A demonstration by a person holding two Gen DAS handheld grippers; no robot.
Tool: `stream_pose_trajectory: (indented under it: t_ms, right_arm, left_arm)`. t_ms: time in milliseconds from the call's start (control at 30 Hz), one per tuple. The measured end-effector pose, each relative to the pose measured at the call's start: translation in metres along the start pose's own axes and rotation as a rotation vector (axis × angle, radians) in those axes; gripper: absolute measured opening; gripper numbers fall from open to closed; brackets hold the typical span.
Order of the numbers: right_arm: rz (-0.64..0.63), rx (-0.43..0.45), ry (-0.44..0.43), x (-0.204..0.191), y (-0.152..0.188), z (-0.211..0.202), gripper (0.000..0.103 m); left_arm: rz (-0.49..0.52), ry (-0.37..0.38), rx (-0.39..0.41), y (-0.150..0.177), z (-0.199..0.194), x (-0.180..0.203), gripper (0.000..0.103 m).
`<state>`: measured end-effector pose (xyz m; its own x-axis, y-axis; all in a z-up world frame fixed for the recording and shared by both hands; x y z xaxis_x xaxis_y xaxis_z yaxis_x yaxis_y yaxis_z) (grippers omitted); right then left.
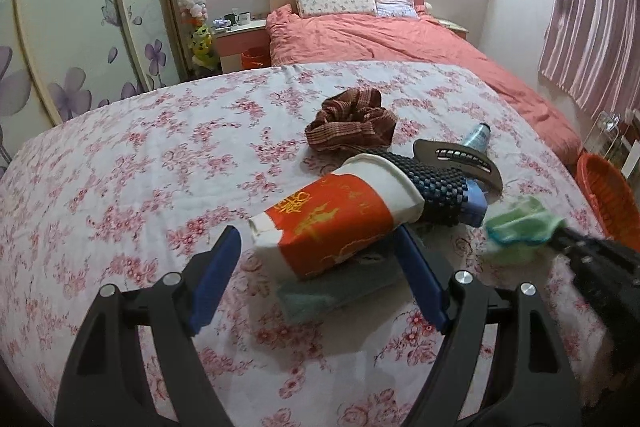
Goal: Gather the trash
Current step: 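Grasp the orange-printed paper cup with the left tool while the right tool grasps the mint cloth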
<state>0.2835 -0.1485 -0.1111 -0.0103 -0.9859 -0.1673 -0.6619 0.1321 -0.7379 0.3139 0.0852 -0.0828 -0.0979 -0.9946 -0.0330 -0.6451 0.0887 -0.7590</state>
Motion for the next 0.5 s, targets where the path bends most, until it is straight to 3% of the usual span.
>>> stream_pose_trajectory:
  t_ms: [233,300,367,500]
  right_arm:
    - [0.034,0.003,-0.003,0.015,-0.001,-0.005,0.003]
    - [0.039,0.0,-0.009,0.017,0.0,-0.004,0.003]
    - [0.045,-0.004,-0.012,0.018,0.001,-0.004,0.003]
    - [0.058,-0.006,-0.018,0.021,0.001,-0.004,0.003]
  left_arm:
    - [0.026,-0.031,-0.014,-0.007,0.016,0.007,0.077]
    - [0.025,-0.036,-0.015,-0.009,0.018,0.005,0.071]
    - [0.026,-0.049,-0.016,-0.01,0.019,0.001,0.058]
    - [-0.059,-0.007,-0.031,-0.011,0.014,-0.02,0.05]
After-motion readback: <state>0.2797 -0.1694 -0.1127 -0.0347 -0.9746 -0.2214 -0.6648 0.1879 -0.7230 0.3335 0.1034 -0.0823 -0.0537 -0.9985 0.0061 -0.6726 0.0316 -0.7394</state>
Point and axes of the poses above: each gripper's, at about its wrist camera, not at the fingertips, and z roughly the way its jaws point, x to its right, y to its underside, the point moved 4 cm from there along z, roughly the way its jaws point, and after that the axes turned 6 degrees about x, right-handed, at the moved point
